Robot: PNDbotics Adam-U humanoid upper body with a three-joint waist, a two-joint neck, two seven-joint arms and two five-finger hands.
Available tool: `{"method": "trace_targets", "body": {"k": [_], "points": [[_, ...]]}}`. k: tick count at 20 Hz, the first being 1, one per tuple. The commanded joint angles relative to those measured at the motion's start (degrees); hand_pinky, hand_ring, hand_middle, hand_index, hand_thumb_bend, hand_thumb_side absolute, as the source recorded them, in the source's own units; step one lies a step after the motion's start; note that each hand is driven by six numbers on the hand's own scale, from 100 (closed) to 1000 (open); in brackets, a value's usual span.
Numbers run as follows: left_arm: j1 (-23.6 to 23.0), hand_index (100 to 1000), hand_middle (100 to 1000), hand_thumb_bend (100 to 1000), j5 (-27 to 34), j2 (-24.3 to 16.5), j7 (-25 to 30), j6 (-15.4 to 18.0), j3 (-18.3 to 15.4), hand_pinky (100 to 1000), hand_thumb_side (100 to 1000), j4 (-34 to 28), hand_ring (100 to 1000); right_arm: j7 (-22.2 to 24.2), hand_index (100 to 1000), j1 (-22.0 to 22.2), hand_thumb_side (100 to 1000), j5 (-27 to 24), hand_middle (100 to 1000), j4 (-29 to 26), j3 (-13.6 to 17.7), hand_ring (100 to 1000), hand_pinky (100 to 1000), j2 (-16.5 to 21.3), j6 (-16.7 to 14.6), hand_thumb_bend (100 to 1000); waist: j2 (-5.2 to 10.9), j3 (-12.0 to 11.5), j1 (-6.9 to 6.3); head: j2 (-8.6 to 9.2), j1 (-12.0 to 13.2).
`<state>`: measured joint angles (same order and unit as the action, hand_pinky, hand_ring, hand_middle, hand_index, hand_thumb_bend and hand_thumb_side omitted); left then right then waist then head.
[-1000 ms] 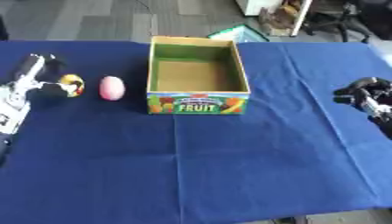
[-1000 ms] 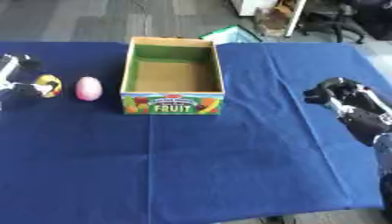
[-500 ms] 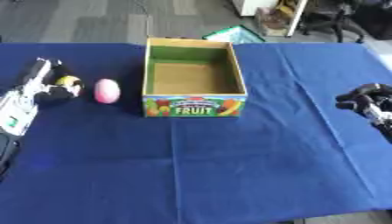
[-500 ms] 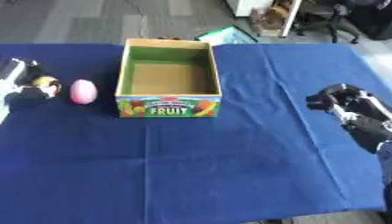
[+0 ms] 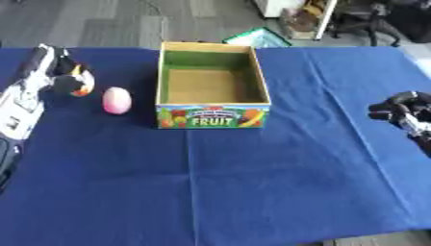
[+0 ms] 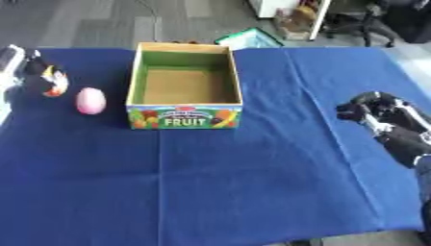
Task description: Pick up objects on the table and place them in the box.
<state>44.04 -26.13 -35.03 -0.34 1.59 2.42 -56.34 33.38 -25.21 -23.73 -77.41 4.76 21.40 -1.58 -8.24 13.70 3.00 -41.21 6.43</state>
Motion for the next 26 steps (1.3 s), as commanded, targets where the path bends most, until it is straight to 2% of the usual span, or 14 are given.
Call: {"method": "trace_targets", "body": {"k": [1, 7, 15, 21, 23, 24, 25, 26], "points": [[2.62, 450, 248, 100, 4.68, -1.98, 2.79, -0.03, 1.09, 570, 226, -6.03, 514, 0.09, 631, -0.54, 100, 0.29, 567, -0.57, 0.44, 749, 797, 1.32, 0.04, 100, 1.11, 0.05, -0.15, 0.32, 0.03], [6.79, 456, 254, 100, 8.11, 1.6, 8.03, 0.85, 4.4, 575, 222, -9.94, 520, 0.63, 630, -0.73, 100, 0.46, 568, -0.45, 0.03, 749, 798, 0.72, 0.28, 100, 1.23, 0.7, 0.0, 0.4, 0.75], [9.13, 466, 269, 100, 4.2, 8.03, 12.25, 3.69, 7.07, 586, 226, -5.27, 539, 1.37, 630, -1.23, 100, 0.61, 568, -0.53, -0.52, 749, 798, -0.29, 0.64, 100, 0.79, 2.51, 0.22, 0.94, 1.39], [8.35, 617, 479, 100, 2.14, 11.1, 14.24, 6.39, 7.87, 615, 190, -0.82, 621, 1.56, 630, -1.21, 100, 0.95, 568, -0.49, -0.52, 750, 799, -0.77, 0.82, 100, 0.46, 3.12, 0.2, 1.25, 1.65], [7.93, 687, 567, 100, 1.9, 11.45, 14.95, 7.56, 8.16, 629, 146, -0.35, 667, 1.62, 630, -1.15, 100, 1.07, 568, -0.48, -0.49, 750, 799, -0.81, 0.8, 100, 0.4, 3.12, 0.2, 1.34, 1.32], [7.69, 692, 573, 113, 1.82, 11.44, 15.11, 8.15, 8.27, 630, 168, -0.4, 671, 1.62, 630, -1.11, 100, 1.11, 568, -0.47, -0.47, 750, 799, -0.83, 0.79, 100, 0.38, 3.08, 0.2, 1.35, 1.18], [7.45, 728, 623, 256, 1.86, 11.32, 15.03, 8.75, 8.4, 642, 317, -0.73, 696, 1.63, 630, -1.06, 100, 1.14, 568, -0.47, -0.44, 750, 799, -0.82, 0.78, 100, 0.37, 3.01, 0.18, 1.37, 1.07], [7.17, 733, 633, 307, 2.15, 11.04, 14.85, 9.42, 8.59, 645, 357, -1.45, 701, 1.62, 630, -1.0, 100, 1.21, 568, -0.44, -0.41, 750, 799, -0.75, 0.76, 100, 0.35, 2.85, 0.17, 1.41, 0.93]]}}
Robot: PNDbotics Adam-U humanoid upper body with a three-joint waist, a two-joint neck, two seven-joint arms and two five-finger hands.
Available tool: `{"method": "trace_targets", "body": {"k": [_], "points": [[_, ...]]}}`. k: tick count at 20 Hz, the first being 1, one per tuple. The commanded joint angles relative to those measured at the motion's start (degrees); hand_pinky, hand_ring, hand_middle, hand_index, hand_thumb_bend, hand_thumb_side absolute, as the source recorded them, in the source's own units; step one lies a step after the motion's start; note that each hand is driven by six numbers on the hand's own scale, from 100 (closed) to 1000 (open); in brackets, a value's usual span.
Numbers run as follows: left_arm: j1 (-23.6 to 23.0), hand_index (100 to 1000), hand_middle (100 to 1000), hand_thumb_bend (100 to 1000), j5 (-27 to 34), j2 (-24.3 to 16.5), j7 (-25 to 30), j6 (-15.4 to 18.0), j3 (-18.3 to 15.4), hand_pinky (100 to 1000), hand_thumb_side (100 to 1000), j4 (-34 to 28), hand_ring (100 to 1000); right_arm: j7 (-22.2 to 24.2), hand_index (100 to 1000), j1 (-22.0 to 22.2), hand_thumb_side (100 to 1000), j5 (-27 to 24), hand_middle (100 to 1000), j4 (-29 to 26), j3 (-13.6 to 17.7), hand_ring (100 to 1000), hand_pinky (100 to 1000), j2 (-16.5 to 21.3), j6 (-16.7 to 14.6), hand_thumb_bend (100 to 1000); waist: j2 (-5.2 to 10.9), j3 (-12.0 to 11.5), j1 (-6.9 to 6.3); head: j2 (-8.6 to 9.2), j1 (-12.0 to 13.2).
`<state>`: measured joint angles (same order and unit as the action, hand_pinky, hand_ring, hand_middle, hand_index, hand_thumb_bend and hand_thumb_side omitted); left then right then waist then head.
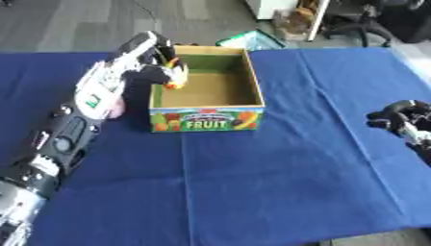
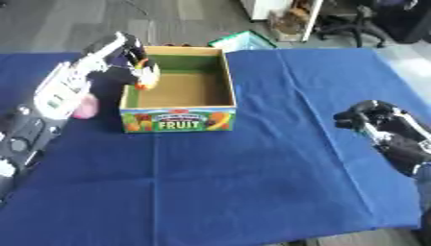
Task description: Pick up objects on the table and place them in the box.
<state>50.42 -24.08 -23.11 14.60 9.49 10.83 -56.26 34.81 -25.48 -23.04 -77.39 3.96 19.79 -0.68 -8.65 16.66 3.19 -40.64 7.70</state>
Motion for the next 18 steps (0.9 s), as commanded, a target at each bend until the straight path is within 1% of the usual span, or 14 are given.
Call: {"method": "trace_targets", "body": {"k": [1, 2, 3, 6, 8, 10, 11, 13, 14, 15, 16, 17, 18], "points": [[0.51, 734, 634, 314, 0.57, -1.24, -0.31, 1.95, 0.33, 645, 363, -2.36, 702, 0.18, 630, -0.67, 100, 0.59, 568, -0.42, 0.44, 750, 799, 0.91, -0.18, 100, 0.76, -0.24, -0.04, 0.88, -0.44], [0.26, 739, 658, 376, 1.23, -1.74, -0.59, 2.2, 0.38, 653, 394, -3.37, 713, 0.16, 630, -0.6, 100, 0.66, 568, -0.38, 0.49, 750, 799, 0.98, -0.22, 100, 0.77, -0.45, -0.07, 0.86, -0.61], [0.02, 739, 659, 379, 2.0, -2.29, -0.84, 2.23, 0.4, 653, 395, -4.49, 713, 0.15, 630, -0.55, 100, 0.71, 568, -0.35, 0.53, 750, 799, 1.07, -0.26, 100, 0.8, -0.63, -0.12, 0.83, -0.73], [-0.66, 753, 702, 396, 4.41, -4.19, -1.11, 1.54, 0.29, 669, 400, -7.83, 737, 0.12, 630, -0.5, 100, 0.74, 568, -0.32, 0.67, 750, 799, 1.1, -0.26, 100, 0.89, -1.15, -0.21, 0.83, -1.23], [-1.24, 762, 725, 400, 5.79, -5.66, -0.5, 1.08, 0.31, 682, 402, -10.19, 752, 0.15, 630, -0.47, 100, 0.75, 568, -0.33, 0.71, 751, 799, 1.17, -0.24, 100, 0.96, -1.48, -0.23, 0.88, -1.58], [-1.96, 763, 729, 390, 6.73, -7.07, 0.38, 0.63, 0.11, 685, 393, -12.24, 757, 0.12, 630, -0.43, 100, 0.78, 569, -0.28, 0.76, 751, 799, 1.27, -0.25, 100, 1.05, -1.75, -0.28, 0.9, -1.73], [-2.45, 763, 727, 381, 7.08, -7.83, 0.8, 0.38, -0.08, 686, 378, -13.14, 757, 0.11, 630, -0.44, 100, 0.77, 569, -0.29, 0.78, 751, 799, 1.3, -0.26, 100, 1.1, -1.87, -0.31, 0.93, -1.83], [-3.67, 750, 690, 338, 7.1, -9.49, 1.53, -0.26, -0.62, 681, 301, -14.49, 741, 0.08, 630, -0.36, 100, 0.77, 569, -0.28, 0.83, 751, 799, 1.47, -0.26, 100, 1.22, -2.14, -0.4, 0.85, -2.21], [-4.47, 738, 664, 316, 6.6, -10.51, 2.14, -0.63, -0.91, 682, 233, -15.0, 731, 0.05, 630, -0.32, 100, 0.78, 569, -0.27, 0.86, 751, 799, 1.57, -0.26, 100, 1.28, -2.28, -0.49, 0.87, -2.28], [-5.16, 738, 663, 313, 5.83, -11.44, 3.01, -0.89, -1.15, 683, 206, -15.44, 731, 0.03, 630, -0.32, 100, 0.76, 569, -0.28, 0.89, 751, 799, 1.63, -0.26, 100, 1.32, -2.37, -0.56, 0.9, -2.34], [-5.84, 747, 664, 336, 4.54, -12.49, 4.17, -1.03, -1.31, 688, 137, -15.76, 729, 0.01, 630, -0.3, 100, 0.75, 569, -0.29, 0.93, 751, 799, 1.73, -0.24, 100, 1.39, -2.47, -0.66, 0.87, -2.45], [-6.46, 753, 669, 347, 2.7, -13.48, 5.48, -0.97, -1.54, 689, 147, -15.96, 729, -0.01, 630, -0.29, 100, 0.75, 569, -0.29, 0.94, 751, 799, 1.83, -0.22, 100, 1.45, -2.55, -0.75, 0.84, -2.53], [-6.92, 772, 687, 379, 0.62, -14.38, 6.43, -0.88, -1.85, 698, 178, -16.0, 733, -0.02, 630, -0.27, 100, 0.75, 569, -0.28, 0.95, 751, 799, 1.92, -0.21, 100, 1.51, -2.64, -0.85, 0.82, -2.6]]}}
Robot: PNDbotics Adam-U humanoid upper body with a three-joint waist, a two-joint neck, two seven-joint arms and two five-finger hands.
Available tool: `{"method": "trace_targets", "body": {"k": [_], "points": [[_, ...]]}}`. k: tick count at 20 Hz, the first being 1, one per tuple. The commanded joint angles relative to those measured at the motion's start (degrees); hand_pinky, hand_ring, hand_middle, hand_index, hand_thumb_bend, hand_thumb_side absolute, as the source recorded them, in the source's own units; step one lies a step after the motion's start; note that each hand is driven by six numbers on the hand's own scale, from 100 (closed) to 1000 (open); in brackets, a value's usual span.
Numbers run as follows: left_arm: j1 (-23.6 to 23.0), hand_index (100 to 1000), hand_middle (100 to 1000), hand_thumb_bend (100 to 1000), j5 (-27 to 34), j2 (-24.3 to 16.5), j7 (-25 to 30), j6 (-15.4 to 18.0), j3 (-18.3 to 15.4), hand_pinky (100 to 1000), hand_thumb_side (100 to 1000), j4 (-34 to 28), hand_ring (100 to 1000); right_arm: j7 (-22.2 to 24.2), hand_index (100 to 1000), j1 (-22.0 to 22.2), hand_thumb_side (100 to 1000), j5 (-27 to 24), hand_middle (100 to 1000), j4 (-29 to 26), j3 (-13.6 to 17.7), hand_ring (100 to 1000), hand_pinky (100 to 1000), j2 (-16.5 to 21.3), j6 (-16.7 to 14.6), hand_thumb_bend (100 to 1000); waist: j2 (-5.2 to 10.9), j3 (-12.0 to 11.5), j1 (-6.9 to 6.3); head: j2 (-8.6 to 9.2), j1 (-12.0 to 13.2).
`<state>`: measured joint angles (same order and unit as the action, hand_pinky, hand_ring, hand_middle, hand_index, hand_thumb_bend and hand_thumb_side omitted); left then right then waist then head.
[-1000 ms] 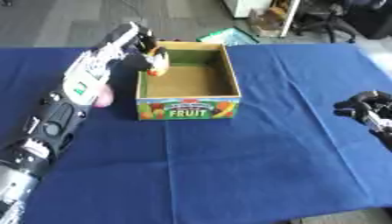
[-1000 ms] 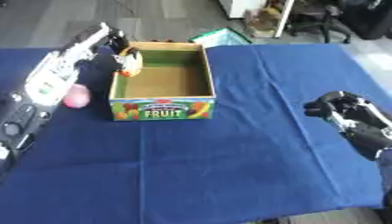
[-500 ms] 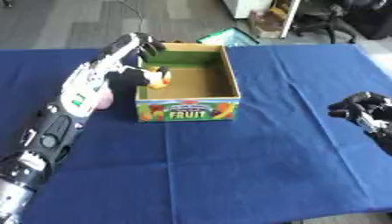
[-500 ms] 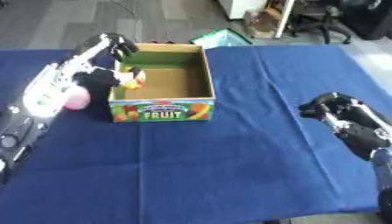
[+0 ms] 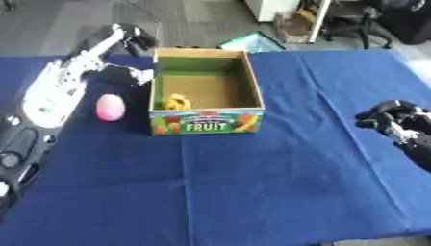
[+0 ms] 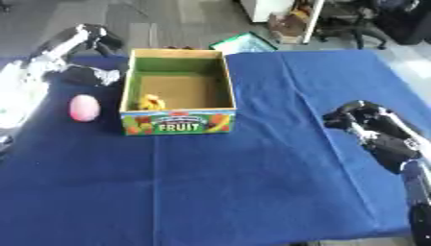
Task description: Pick up objects on the table and place them in the box.
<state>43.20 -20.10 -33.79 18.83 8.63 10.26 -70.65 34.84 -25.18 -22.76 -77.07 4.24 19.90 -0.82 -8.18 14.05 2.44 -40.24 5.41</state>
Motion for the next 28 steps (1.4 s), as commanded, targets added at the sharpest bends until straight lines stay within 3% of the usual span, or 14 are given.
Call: {"method": "trace_targets", "body": {"k": [1, 5, 9, 18, 23, 28], "points": [[-0.1, 778, 694, 390, -6.17, -4.55, 2.72, 0.08, -1.61, 702, 189, -1.44, 736, -0.08, 630, -0.55, 100, 0.5, 569, -0.58, 0.69, 751, 799, 1.86, -0.03, 100, 1.09, -0.1, -0.2, 0.42, -0.33], [-1.08, 792, 715, 452, -14.75, -5.9, 4.66, 0.6, -2.74, 712, 236, 1.17, 740, -0.07, 630, -0.48, 100, 0.56, 569, -0.64, 0.73, 751, 799, 1.88, 0.1, 100, 1.13, -0.19, -0.35, 0.44, -0.58], [-0.98, 778, 675, 469, -19.48, -5.24, 5.78, 0.62, -3.7, 699, 257, 5.65, 717, -0.1, 630, -0.47, 100, 0.56, 569, -0.63, 0.76, 751, 800, 1.85, 0.06, 100, 1.06, -0.1, -0.24, 0.34, -0.78], [0.28, 767, 656, 525, -24.98, -1.33, 0.61, 0.67, -3.46, 689, 249, 13.08, 684, 0.04, 630, -0.46, 100, 0.5, 569, -0.5, 0.74, 752, 800, 1.59, -0.19, 100, 0.83, 0.26, 0.23, 0.09, -0.88], [0.36, 676, 547, 429, -27.12, 0.44, -2.61, 0.77, -2.82, 662, 255, 15.07, 585, 0.11, 630, -0.49, 100, 0.52, 569, -0.42, 0.72, 752, 800, 1.44, -0.24, 100, 0.81, 0.43, 0.38, 0.03, -0.88], [0.32, 476, 325, 171, -28.28, 1.03, -6.3, 0.19, -2.99, 605, 222, 15.57, 437, 0.16, 630, -0.45, 100, 0.55, 569, -0.34, 0.73, 752, 800, 1.38, -0.31, 100, 0.83, 0.52, 0.48, -0.03, -0.89]]}}
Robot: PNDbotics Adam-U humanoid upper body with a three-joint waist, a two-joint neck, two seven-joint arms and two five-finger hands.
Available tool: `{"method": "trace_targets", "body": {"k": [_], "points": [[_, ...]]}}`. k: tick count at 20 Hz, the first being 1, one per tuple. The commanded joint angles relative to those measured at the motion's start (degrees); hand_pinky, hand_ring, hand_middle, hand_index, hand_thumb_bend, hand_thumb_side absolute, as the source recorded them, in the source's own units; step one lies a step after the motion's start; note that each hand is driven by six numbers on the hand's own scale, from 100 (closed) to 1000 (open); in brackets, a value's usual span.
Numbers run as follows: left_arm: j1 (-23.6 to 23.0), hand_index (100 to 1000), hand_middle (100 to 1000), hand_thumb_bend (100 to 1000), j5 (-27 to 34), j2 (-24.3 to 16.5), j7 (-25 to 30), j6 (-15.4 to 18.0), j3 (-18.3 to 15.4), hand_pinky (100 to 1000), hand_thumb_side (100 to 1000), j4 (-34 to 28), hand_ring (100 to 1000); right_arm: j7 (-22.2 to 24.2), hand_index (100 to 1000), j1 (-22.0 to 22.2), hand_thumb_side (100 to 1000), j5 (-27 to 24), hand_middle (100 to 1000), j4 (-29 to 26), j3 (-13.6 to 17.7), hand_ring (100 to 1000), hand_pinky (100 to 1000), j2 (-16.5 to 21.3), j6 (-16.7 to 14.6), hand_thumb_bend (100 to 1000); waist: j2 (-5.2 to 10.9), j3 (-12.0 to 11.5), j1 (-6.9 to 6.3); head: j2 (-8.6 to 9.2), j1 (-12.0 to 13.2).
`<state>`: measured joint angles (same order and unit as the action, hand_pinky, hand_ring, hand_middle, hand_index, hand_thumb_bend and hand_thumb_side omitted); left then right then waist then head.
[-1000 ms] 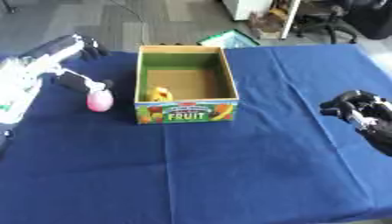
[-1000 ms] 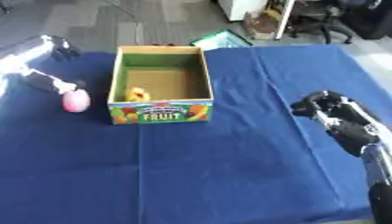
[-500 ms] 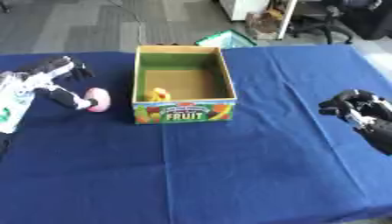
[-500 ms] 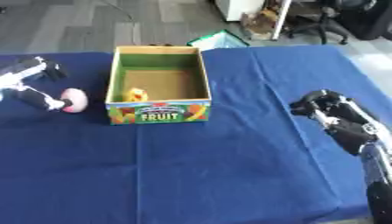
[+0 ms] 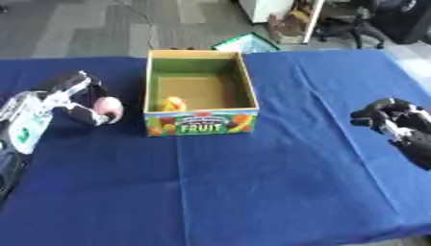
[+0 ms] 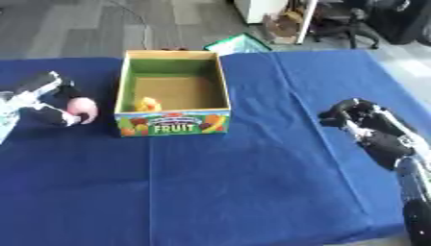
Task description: Pick up objects on the table and place them in the box.
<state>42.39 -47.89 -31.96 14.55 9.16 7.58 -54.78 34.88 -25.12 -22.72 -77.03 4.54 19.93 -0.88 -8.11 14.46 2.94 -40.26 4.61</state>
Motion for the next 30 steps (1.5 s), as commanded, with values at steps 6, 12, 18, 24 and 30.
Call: {"method": "trace_targets", "body": {"k": [6, 12, 18, 24, 30], "points": [[1.12, 410, 231, 100, 6.61, -1.53, -4.92, -2.86, -1.85, 585, 207, -4.65, 389, 0.04, 630, -0.49, 100, 0.48, 569, -0.3, 0.52, 753, 800, 1.39, -0.26, 100, 0.89, -0.06, 0.04, -0.03, -0.25], [2.47, 396, 210, 100, 15.47, -2.63, -5.46, -5.68, -3.71, 577, 193, -14.34, 369, -0.03, 630, -0.51, 100, 0.33, 569, -0.26, 0.55, 753, 801, 1.38, -0.23, 100, 1.17, -0.13, 0.13, -0.09, -0.22], [6.01, 404, 219, 100, 17.36, 0.59, -5.01, -6.63, -1.62, 582, 196, -14.51, 387, 0.23, 630, -0.73, 100, 0.33, 569, -0.21, 0.16, 753, 801, 0.96, -0.07, 100, 1.42, 0.57, 0.41, -0.08, 0.51], [9.77, 426, 249, 100, 13.14, 5.53, -4.23, -2.98, 1.06, 594, 184, -7.22, 426, 0.63, 630, -1.08, 100, -0.04, 570, -0.45, -0.24, 754, 801, 0.43, -0.08, 100, 1.17, 2.03, 0.8, 0.0, 1.76], [10.03, 618, 497, 243, 11.5, 9.42, -11.52, -0.93, 1.6, 626, 160, -2.04, 531, 1.04, 630, -1.58, 100, -0.25, 570, -0.61, -0.65, 754, 801, -0.14, 0.01, 100, 0.76, 3.41, 1.14, 0.4, 2.87]]}}
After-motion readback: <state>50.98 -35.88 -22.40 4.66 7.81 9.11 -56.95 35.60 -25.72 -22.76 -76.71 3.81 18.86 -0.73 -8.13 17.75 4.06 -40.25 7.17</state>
